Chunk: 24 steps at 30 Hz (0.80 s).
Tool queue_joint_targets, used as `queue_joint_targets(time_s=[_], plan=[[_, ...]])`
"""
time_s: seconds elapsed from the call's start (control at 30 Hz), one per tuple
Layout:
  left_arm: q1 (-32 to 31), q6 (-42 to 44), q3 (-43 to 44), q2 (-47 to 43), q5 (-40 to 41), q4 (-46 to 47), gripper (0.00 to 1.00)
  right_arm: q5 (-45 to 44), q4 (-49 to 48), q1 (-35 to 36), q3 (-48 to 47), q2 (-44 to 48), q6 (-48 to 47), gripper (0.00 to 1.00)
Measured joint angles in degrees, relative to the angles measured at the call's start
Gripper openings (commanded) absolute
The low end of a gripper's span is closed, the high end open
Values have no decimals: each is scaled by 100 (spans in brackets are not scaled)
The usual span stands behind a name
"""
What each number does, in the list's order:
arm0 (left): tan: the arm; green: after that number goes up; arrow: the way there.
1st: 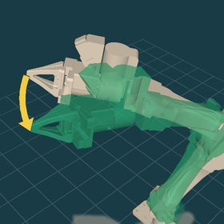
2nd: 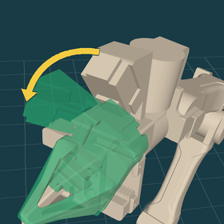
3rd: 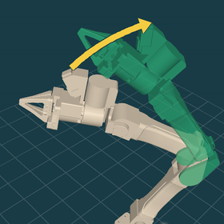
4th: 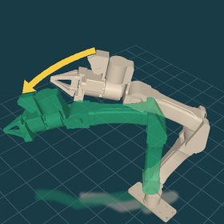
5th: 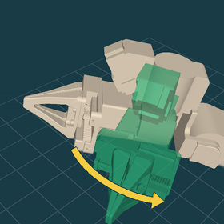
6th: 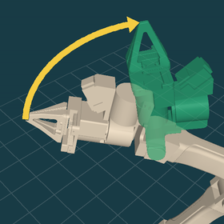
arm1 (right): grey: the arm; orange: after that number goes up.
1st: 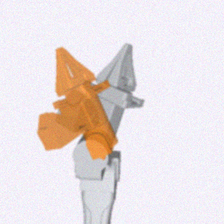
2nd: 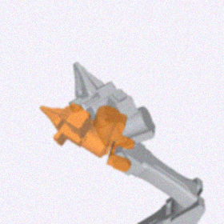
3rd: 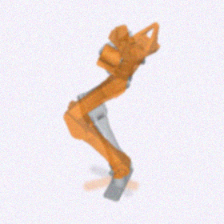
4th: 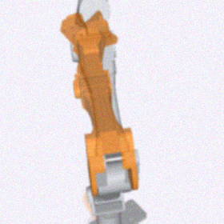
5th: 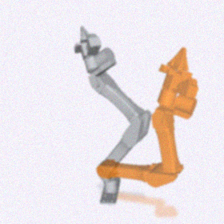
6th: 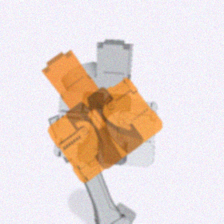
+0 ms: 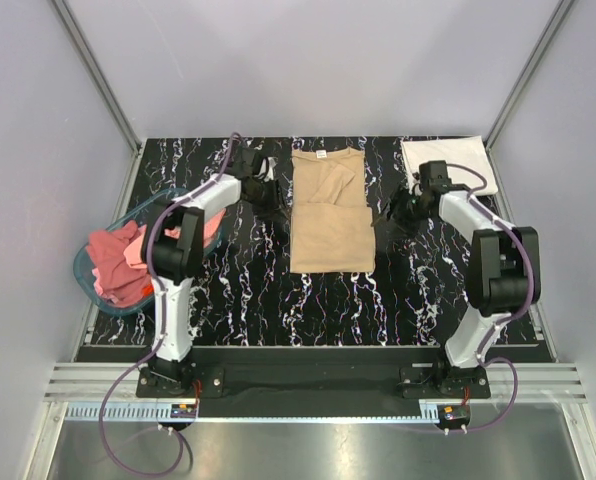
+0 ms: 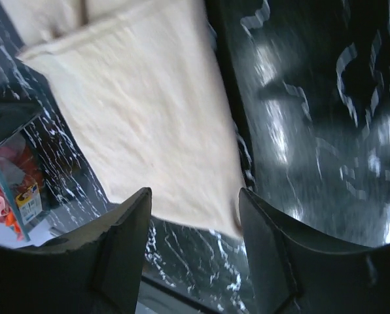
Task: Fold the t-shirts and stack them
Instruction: Fold the tshirt
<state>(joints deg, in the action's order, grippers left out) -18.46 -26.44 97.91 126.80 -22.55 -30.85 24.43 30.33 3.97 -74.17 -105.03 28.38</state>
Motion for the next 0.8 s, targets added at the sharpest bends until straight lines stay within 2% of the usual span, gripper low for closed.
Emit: queue_joint_targets(time_s=[0.2,0.37,0.53,0.8], plan=[[-50,-225,-1641,-1624,223,-114,42,-116,46,0,1419,925,645,62],[-494,-562,-2949,-2662,278,83,45,-70,-157,0,2267,1314,977,59],[-1058,-964,-3794,-2874,236,422,45,120,-625,4,2769,1510,1207,58],[-1117,-1379,-4140,-2809,199,977,44,380,-1355,37,3021,1329,1300,51]])
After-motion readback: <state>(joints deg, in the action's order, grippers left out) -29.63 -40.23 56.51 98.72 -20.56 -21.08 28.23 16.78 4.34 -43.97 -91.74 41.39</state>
